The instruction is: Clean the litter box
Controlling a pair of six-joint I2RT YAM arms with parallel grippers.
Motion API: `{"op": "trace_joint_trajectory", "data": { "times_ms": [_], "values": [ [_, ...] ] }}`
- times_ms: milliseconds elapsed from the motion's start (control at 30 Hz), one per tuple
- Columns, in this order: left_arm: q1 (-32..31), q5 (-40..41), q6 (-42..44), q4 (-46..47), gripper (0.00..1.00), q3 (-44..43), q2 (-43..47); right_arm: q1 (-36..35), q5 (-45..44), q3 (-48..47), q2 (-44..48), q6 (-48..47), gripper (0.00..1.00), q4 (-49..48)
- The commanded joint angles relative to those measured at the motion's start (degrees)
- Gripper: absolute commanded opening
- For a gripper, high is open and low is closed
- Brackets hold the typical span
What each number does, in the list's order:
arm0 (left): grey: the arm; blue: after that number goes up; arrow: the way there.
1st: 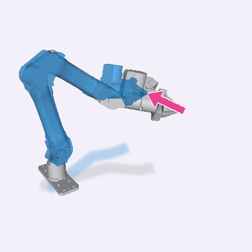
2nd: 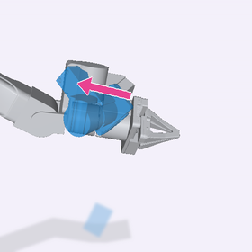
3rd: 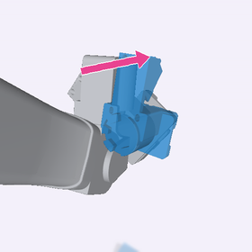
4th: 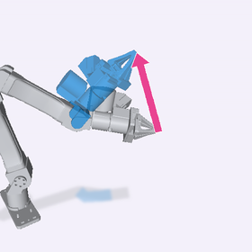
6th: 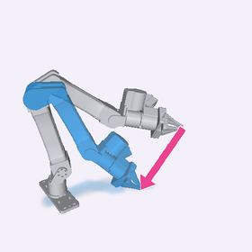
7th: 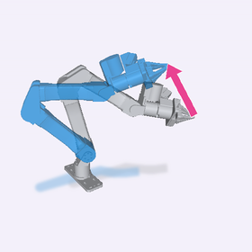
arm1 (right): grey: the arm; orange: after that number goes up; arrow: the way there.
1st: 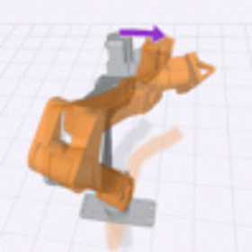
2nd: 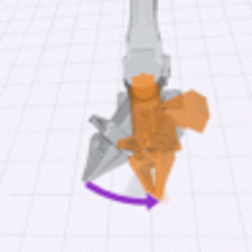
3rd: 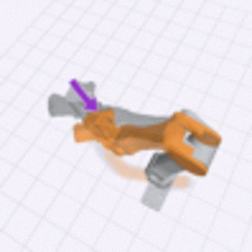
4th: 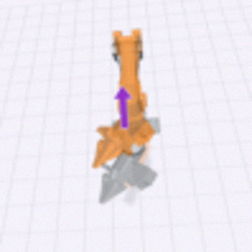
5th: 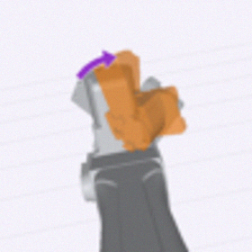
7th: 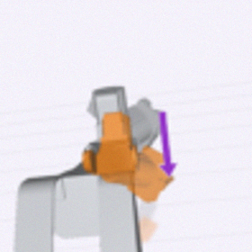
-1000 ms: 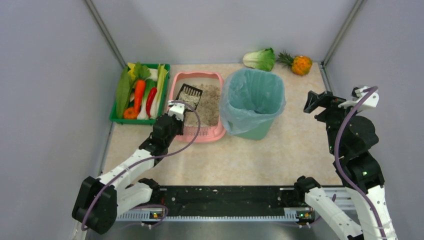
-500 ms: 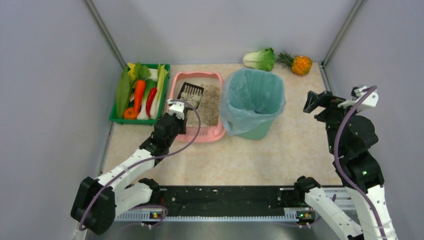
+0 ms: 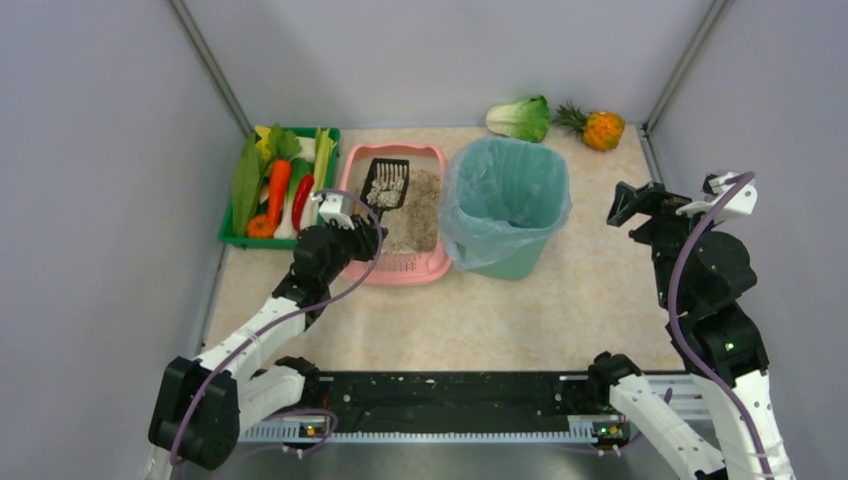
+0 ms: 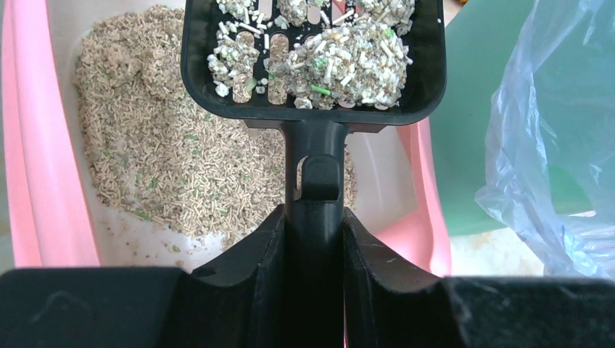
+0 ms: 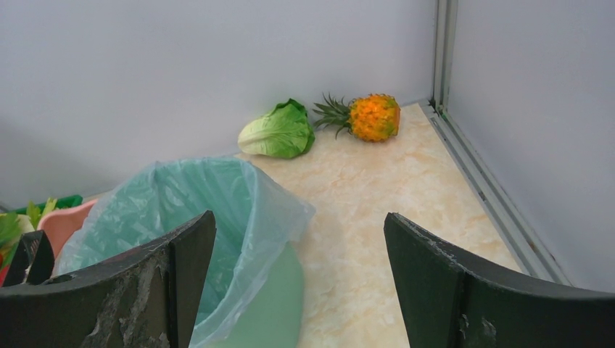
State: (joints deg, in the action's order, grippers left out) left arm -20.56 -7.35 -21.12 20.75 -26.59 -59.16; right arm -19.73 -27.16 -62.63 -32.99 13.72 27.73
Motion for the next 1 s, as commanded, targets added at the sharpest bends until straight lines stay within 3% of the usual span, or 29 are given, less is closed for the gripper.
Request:
{"op": "trace_joint_trajectory", "data": {
  "times_ms": [0,200,300,433,467,567,733,867,967],
  "values": [
    [2.0,-4.7,-7.6,8.3,0.0,1.1,-0.7,-0.6,-1.0,-0.1,0.8,-0.2,0.87,0.3],
    [3.5,-7.4,-8.9,8.6,0.0,0.4,-2.0,-0.6,-1.1,-0.2,1.2,-0.4,0.87,0.7],
    [3.7,-8.6,-7.0,-0.7,0.0,-4.1,-3.4,-0.5,-1.0,-0.2,1.4,-0.3,0.87,1.0],
    [4.3,-12.6,-8.0,6.5,0.0,-2.0,-4.2,-0.6,-1.3,0.1,1.9,-0.2,0.87,1.2],
    [4.2,-12.7,-4.2,2.7,0.0,-3.2,-4.4,-0.5,-1.4,0.0,1.9,-0.2,0.87,1.3],
    [2.9,-5.6,6.3,-11.8,0.0,-9.1,-4.5,-0.6,-1.6,-0.1,2.0,-0.2,0.87,1.5],
    [-3.0,11.2,22.3,-24.2,0.0,-13.5,-3.6,-0.5,-1.3,0.1,1.3,0.3,0.87,1.4],
    [-9.3,21.3,29.7,-26.2,0.0,-14.6,-3.4,-0.5,-0.9,0.6,1.1,0.6,0.87,0.5],
    [-9.4,24.9,26.8,-25.6,0.0,-15.0,-3.3,-0.5,-1.1,0.7,0.8,0.7,0.87,0.2]
  ]
}}
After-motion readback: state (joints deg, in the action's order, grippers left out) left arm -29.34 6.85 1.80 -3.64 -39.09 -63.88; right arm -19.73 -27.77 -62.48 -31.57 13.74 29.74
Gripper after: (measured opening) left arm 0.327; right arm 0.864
